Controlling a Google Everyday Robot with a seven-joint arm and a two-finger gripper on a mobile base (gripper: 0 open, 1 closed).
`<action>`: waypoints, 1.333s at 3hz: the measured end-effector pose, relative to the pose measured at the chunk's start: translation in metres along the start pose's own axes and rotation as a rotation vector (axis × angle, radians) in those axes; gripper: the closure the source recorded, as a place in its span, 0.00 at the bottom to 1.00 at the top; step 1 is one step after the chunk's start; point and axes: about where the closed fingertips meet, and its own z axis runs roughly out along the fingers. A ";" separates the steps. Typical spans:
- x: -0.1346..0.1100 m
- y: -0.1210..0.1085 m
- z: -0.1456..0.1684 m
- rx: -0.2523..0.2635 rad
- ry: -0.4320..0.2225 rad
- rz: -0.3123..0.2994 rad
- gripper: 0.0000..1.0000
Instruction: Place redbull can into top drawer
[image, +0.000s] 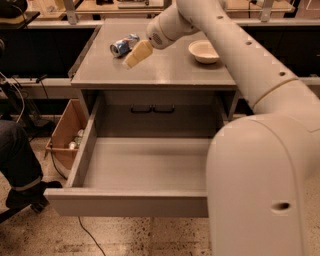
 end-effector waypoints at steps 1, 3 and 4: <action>-0.004 -0.031 0.038 0.081 -0.010 0.070 0.00; -0.005 -0.072 0.117 0.209 0.006 0.261 0.00; -0.012 -0.076 0.138 0.222 -0.019 0.336 0.00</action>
Offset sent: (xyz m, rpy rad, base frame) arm 0.1435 0.0365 -0.0349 0.0366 -0.0154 -0.3540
